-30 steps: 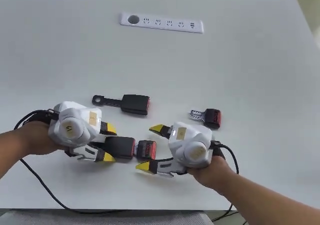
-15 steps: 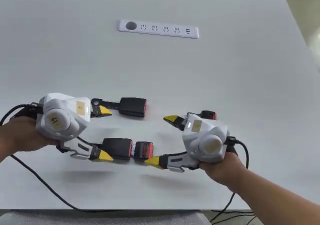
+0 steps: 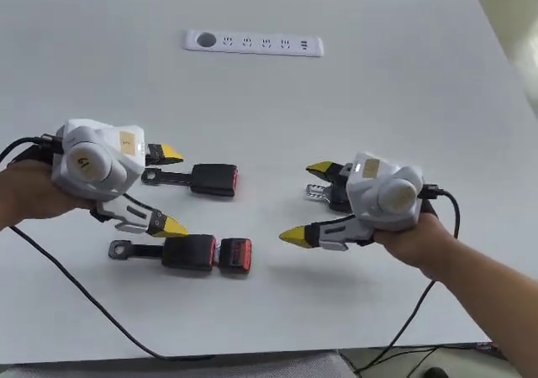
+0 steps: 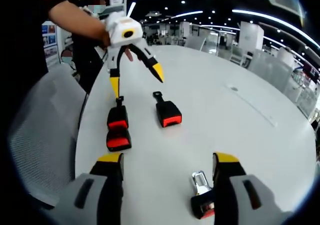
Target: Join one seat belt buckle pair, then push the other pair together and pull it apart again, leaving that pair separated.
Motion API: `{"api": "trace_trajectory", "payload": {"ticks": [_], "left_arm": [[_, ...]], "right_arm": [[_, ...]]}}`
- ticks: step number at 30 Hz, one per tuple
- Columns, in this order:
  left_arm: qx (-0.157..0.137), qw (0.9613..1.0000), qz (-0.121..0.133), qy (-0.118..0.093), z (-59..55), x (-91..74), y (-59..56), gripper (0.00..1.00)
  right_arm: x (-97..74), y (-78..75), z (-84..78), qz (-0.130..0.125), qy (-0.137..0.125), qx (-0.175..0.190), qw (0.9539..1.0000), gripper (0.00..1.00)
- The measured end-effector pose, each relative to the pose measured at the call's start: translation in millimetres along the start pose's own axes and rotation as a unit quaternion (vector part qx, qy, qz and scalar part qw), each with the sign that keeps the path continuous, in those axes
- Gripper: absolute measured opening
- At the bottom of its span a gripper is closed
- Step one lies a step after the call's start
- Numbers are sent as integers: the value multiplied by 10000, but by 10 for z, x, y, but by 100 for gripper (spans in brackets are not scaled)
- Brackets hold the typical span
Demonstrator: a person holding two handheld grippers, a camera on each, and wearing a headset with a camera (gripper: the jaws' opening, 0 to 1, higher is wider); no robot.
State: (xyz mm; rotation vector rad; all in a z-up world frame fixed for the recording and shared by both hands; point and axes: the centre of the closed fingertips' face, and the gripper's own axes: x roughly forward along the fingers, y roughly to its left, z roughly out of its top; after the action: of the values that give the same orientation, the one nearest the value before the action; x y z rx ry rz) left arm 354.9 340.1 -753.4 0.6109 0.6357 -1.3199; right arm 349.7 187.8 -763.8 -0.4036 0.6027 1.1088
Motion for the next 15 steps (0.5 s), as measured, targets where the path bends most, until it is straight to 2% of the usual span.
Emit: {"api": "trace_trajectory", "payload": {"ticks": [3, 7, 13, 15], "left_arm": [[40, 10000, 5, 44, 2, 45, 116, 72], [-62, 10000, 65, 7, -2, 118, 271, 72], [-25, 9998, -88, 165, -114, 279, 333, 73], [-39, 9997, -139, 201, -151, 333, 350, 73]], "right_arm": [[-55, -111, -127, 70, 133, 63, 9999, 74], [-113, -259, -322, 113, 307, 209, 9992, 73], [-168, -405, -570, 149, 520, 328, 9980, 72], [-169, -454, -696, 185, 617, 436, 9970, 71]]}}
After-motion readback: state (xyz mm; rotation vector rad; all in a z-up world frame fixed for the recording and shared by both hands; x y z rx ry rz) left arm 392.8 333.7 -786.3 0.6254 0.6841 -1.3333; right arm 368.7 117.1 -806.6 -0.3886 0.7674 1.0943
